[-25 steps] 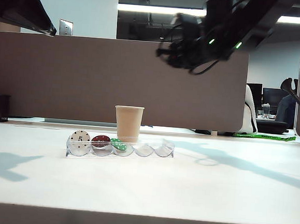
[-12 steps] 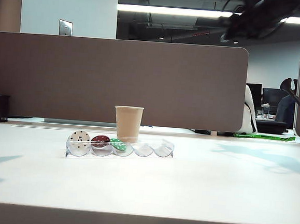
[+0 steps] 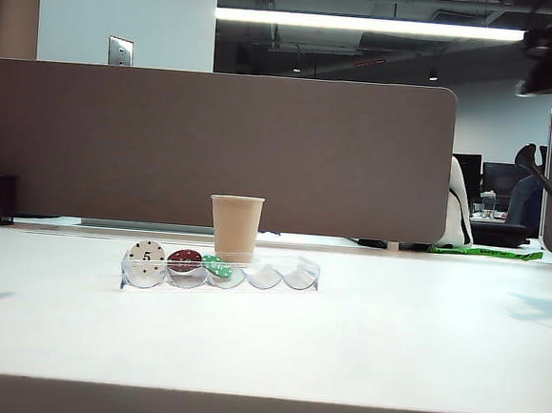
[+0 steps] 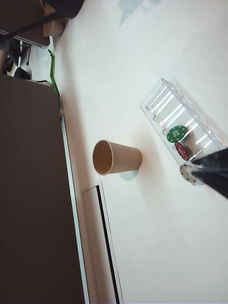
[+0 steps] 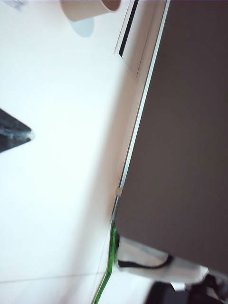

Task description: Pick up the chip with the greater value and put it into the paper cup.

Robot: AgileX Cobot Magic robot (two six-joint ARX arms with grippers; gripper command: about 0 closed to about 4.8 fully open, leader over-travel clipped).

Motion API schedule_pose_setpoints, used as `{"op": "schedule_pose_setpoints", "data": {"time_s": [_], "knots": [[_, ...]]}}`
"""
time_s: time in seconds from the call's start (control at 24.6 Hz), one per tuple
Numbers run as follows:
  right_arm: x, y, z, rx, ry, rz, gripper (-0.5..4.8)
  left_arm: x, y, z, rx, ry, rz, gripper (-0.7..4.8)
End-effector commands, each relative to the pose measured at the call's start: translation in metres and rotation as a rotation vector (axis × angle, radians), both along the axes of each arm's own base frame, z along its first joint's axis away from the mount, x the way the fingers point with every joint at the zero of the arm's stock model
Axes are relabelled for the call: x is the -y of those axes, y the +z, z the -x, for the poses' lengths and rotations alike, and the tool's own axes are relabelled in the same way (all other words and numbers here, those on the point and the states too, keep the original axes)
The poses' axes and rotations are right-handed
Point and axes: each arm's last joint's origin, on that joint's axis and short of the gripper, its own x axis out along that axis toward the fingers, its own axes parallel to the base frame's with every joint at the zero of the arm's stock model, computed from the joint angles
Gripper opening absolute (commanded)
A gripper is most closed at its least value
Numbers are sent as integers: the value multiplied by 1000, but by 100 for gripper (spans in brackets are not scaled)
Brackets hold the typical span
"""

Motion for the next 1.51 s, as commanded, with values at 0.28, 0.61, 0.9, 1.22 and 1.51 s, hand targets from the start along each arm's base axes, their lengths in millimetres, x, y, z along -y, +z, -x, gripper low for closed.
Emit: {"op": "schedule_pose_setpoints", "data": {"time_s": [0.28,0.61,0.9,1.22,1.51], "knots": [[10,-25,97,74,-44,-37,-1,-8,0,22,-32,45,32,-5],[0,-45,152,179,-190,-118,-1,-15,-8,39,-11,107,100,-5],[-17,-68,178,254,-225,-150,-2,-19,-22,49,-17,112,135,-5],[-17,-87,207,272,-252,-62,-1,-33,-19,92,133,136,143,-5],[-17,-86,211,293,-222,-57,-1,-40,-30,109,119,165,121,-5]]}}
